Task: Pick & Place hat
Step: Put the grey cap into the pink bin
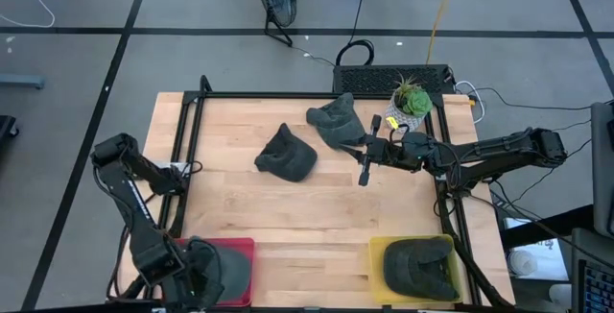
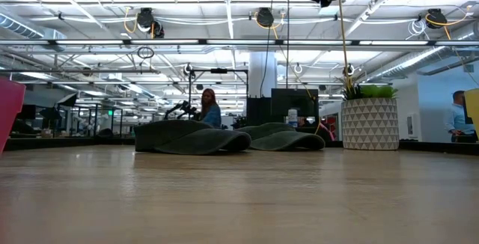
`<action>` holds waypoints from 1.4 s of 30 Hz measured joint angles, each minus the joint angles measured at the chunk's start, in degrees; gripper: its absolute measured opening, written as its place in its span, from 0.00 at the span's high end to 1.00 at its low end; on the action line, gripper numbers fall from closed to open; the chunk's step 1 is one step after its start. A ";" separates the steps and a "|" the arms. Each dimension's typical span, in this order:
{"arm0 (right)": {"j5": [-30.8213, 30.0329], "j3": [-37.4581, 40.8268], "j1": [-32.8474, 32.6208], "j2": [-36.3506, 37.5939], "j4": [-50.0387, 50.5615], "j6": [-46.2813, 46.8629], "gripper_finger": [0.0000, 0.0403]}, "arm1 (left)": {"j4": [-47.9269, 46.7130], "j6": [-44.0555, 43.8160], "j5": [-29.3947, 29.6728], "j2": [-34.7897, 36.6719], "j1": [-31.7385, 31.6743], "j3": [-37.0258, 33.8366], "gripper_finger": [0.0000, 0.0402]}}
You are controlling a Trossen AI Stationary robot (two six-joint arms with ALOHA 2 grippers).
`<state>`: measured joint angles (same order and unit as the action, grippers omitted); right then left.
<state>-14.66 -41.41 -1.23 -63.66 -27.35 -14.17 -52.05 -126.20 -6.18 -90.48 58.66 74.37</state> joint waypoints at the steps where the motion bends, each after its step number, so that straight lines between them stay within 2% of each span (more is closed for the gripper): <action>1: 0.00 0.00 0.00 0.00 0.00 0.00 0.94 | 0.47 -0.18 0.98 -0.10 -0.02 0.00 0.95; 4: 0.00 0.00 0.00 0.00 0.04 0.00 0.94 | 3.12 0.87 3.63 -0.22 -0.54 0.00 0.96; 9: 0.00 0.00 0.00 0.00 0.09 0.00 0.94 | 2.75 5.98 3.89 -0.22 -1.27 0.00 0.97; 15: 0.00 0.00 0.00 0.00 0.22 0.00 0.94 | 0.90 12.92 3.22 -0.22 -1.53 0.00 0.80; 19: 0.00 0.00 0.00 0.00 0.22 0.00 0.94 | -3.51 16.61 1.73 -0.22 -1.49 0.00 0.69; 25: 0.00 0.00 0.00 0.00 0.22 0.00 0.94 | -8.14 17.21 0.18 -0.24 -1.49 0.00 0.63; 30: 0.00 0.00 0.00 0.00 0.24 0.00 0.94 | 0.20 20.04 2.18 -0.24 -2.07 0.00 0.63; 33: 0.00 0.00 0.00 0.00 0.22 -0.02 0.94 | 10.25 22.81 6.71 -0.24 -2.88 0.00 0.63; 35: 0.00 0.00 0.00 0.00 0.22 0.00 0.94 | 13.68 23.79 9.55 -0.57 -3.04 0.12 0.63; 37: 0.00 0.00 0.00 0.00 0.22 0.00 0.94 | 13.02 23.62 7.48 -1.78 -3.58 0.17 0.63; 42: 0.00 0.00 0.00 0.00 0.67 -0.01 0.94 | 9.04 25.13 -6.59 -5.81 -3.40 0.00 0.63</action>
<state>-14.66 -41.41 -1.23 -63.66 -26.68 -14.19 -43.00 -101.08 -12.76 -96.29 55.25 74.37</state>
